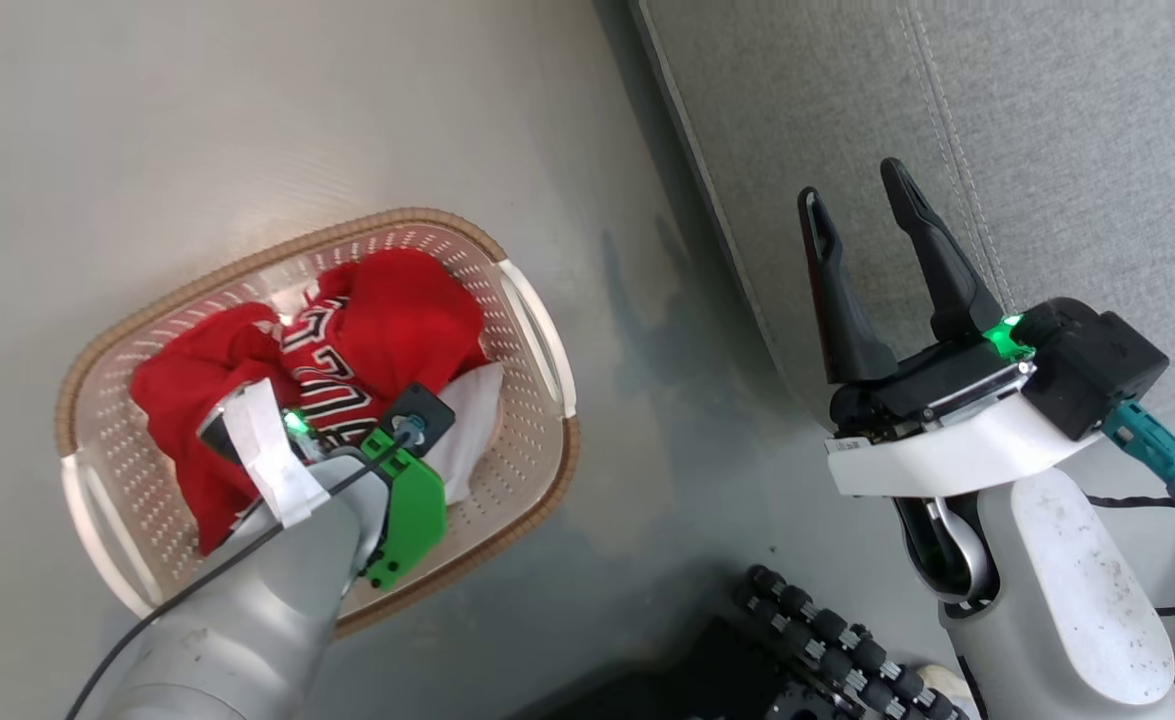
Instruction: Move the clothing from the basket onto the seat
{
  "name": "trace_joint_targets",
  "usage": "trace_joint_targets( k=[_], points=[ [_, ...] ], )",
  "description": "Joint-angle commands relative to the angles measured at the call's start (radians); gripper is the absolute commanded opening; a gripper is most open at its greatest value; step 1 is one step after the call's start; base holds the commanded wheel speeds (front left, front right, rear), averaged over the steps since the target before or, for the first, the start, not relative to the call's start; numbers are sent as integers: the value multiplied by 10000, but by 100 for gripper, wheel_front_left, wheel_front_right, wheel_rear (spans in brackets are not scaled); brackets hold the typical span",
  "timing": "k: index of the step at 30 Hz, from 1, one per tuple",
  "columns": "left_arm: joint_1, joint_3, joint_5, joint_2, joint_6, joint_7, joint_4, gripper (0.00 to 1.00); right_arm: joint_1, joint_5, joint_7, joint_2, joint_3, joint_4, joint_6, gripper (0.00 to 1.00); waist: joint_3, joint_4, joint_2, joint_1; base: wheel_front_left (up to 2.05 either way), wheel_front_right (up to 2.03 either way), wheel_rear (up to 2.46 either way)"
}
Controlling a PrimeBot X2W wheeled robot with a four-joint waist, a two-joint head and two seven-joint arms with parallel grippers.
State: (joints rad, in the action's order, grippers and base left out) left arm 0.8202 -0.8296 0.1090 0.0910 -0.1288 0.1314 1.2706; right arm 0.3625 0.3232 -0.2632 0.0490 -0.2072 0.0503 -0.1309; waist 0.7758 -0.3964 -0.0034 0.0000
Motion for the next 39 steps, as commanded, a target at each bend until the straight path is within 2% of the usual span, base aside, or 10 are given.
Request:
trace_joint_targets(
  k=[1,11,16,24,39],
  points=[
    [-188,-114,109,-82,-22,176,-58,0,-129,-118,-25,27,54,-63,3,100,-675,453,34,0,0,0,0],
    [-723,-974,1613,-379,-22,1172,-1131,0,-553,-725,-25,29,266,-383,3,100,-2225,1419,34,0,0,0,0],
    [-922,-972,2361,-403,-22,1346,-1905,0,-758,-917,-25,30,369,-502,5,100,-2824,1816,34,0,0,0,0],
    [-1757,344,2468,-167,143,1344,-5061,0,-1408,-1164,-25,32,567,-789,5,100,-4200,2472,34,0,0,0,0],
    [-2295,1832,1872,-140,196,1344,-8167,0,-2251,-1242,-25,29,678,-899,5,100,-5573,2898,34,0,0,0,0]
  ],
)
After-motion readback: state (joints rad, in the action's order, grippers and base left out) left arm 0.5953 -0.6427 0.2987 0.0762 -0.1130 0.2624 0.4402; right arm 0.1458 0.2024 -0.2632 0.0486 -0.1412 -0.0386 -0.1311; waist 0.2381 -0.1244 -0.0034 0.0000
